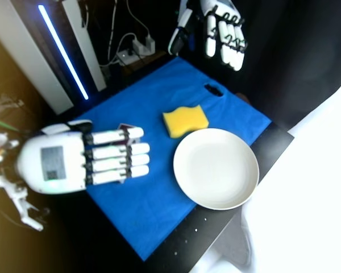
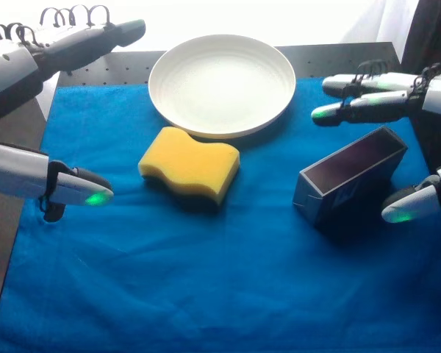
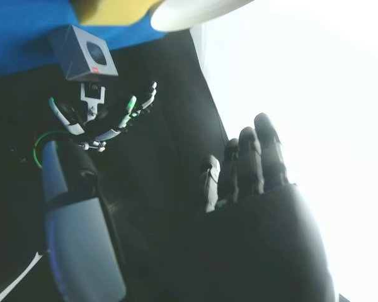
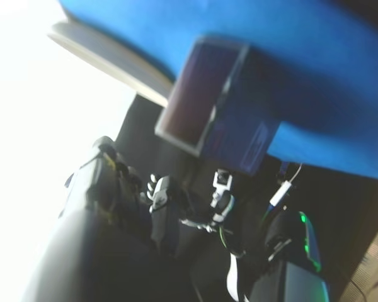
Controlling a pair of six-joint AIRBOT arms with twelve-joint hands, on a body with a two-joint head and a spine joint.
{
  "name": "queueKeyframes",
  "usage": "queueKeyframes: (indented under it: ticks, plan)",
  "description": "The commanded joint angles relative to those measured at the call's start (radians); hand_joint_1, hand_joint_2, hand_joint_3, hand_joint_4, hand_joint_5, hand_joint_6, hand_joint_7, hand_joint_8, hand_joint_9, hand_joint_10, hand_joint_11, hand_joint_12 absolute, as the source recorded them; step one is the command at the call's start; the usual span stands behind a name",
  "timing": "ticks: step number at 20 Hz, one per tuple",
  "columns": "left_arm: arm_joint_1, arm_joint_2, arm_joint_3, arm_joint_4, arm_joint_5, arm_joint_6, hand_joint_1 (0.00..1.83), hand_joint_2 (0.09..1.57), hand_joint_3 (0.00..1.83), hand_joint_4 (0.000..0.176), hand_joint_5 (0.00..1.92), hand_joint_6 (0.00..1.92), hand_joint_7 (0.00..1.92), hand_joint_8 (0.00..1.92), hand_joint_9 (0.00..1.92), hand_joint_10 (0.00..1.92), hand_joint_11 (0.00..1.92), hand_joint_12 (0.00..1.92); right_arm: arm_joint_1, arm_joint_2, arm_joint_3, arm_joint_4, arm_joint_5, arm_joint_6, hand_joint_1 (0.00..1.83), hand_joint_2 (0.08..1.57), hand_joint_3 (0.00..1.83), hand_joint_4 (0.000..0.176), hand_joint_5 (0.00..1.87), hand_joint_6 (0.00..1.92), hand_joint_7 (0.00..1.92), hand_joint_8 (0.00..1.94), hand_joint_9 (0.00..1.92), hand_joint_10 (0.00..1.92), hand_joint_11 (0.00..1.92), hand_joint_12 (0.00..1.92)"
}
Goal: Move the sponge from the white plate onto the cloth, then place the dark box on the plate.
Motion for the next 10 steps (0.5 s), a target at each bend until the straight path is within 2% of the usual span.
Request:
queueKeyframes:
  ticks: [1, 2, 3, 4, 5, 6, 7, 8, 9, 10]
  plan:
    - [-0.001, -0.004, -0.001, -0.038, -0.13, -0.002, 0.89, 0.79, 0.0, 0.134, 0.04, 0.0, 0.06, 0.0, 0.09, 0.0, 0.0, 0.51, 0.016, -0.001, 0.005, 0.053, 0.086, 0.012, 0.7, 0.88, 0.01, 0.143, 0.29, 0.0, 0.11, 0.01, 0.05, 0.01, 0.07, 0.04]
    - [0.011, -0.009, 0.0, -0.05, -0.136, -0.002, 0.9, 0.8, 0.0, 0.13, 0.04, 0.0, 0.06, 0.0, 0.09, 0.0, 0.0, 0.53, 0.016, -0.006, 0.009, 0.048, 0.078, 0.013, 0.68, 0.89, 0.01, 0.175, 0.29, 0.0, 0.17, 0.02, 0.08, 0.01, 0.09, 0.05]
    - [0.02, -0.012, 0.0, -0.058, -0.142, -0.002, 0.9, 0.8, 0.0, 0.13, 0.04, 0.0, 0.06, 0.0, 0.09, 0.0, 0.0, 0.53, 0.017, -0.009, 0.012, 0.045, 0.069, 0.013, 0.68, 0.89, 0.01, 0.175, 0.29, 0.0, 0.17, 0.02, 0.08, 0.01, 0.09, 0.05]
    - [0.028, -0.015, 0.0, -0.066, -0.149, -0.002, 0.9, 0.81, 0.0, 0.143, 0.04, 0.0, 0.08, 0.0, 0.12, 0.01, 0.0, 0.61, 0.018, -0.015, 0.017, 0.041, 0.056, 0.013, 0.68, 0.92, 0.0, 0.176, 0.32, 0.0, 0.21, 0.0, 0.13, 0.01, 0.06, 0.29]
    - [0.037, -0.017, 0.0, -0.073, -0.156, -0.002, 0.89, 0.81, 0.0, 0.14, 0.05, 0.0, 0.1, 0.01, 0.14, 0.01, 0.0, 0.62, 0.021, -0.025, 0.025, 0.036, 0.04, 0.013, 0.7, 0.93, 0.0, 0.176, 0.32, 0.0, 0.22, 0.0, 0.13, 0.0, 0.01, 0.42]
    - [0.041, -0.019, 0.0, -0.079, -0.16, -0.002, 0.89, 0.81, 0.0, 0.138, 0.05, 0.0, 0.1, 0.01, 0.14, 0.01, 0.0, 0.62, 0.023, -0.034, 0.032, 0.033, 0.028, 0.013, 0.73, 0.93, 0.0, 0.176, 0.31, 0.0, 0.23, 0.0, 0.13, 0.0, 0.0, 0.46]
    - [0.045, -0.021, 0.0, -0.084, -0.161, -0.002, 0.89, 0.81, 0.0, 0.135, 0.05, 0.0, 0.1, 0.01, 0.13, 0.01, 0.0, 0.62, 0.023, -0.041, 0.037, 0.031, 0.022, 0.013, 0.73, 0.93, 0.0, 0.176, 0.31, 0.0, 0.21, 0.0, 0.1, 0.01, 0.0, 0.36]
    - [0.05, -0.026, 0.0, -0.091, -0.162, -0.002, 0.87, 0.81, 0.0, 0.151, 0.06, 0.0, 0.13, 0.01, 0.15, 0.01, 0.0, 0.63, 0.025, -0.046, 0.041, 0.029, 0.016, 0.013, 0.75, 0.93, 0.0, 0.176, 0.31, 0.0, 0.22, 0.0, 0.09, 0.0, 0.0, 0.21]
    - [0.058, -0.029, 0.0, -0.097, -0.165, -0.002, 0.87, 0.81, 0.0, 0.153, 0.06, 0.0, 0.16, 0.01, 0.16, 0.01, 0.0, 0.64, 0.027, -0.051, 0.044, 0.027, 0.01, 0.013, 0.73, 0.93, 0.0, 0.176, 0.31, 0.0, 0.21, 0.0, 0.09, 0.0, 0.0, 0.13]
    - [0.065, -0.031, 0.0, -0.103, -0.169, -0.002, 0.89, 0.81, 0.0, 0.155, 0.06, 0.0, 0.16, 0.01, 0.16, 0.01, 0.0, 0.61, 0.03, -0.056, 0.046, 0.022, 0.003, 0.013, 0.73, 0.93, 0.0, 0.176, 0.31, 0.0, 0.22, 0.0, 0.11, 0.0, 0.0, 0.22]
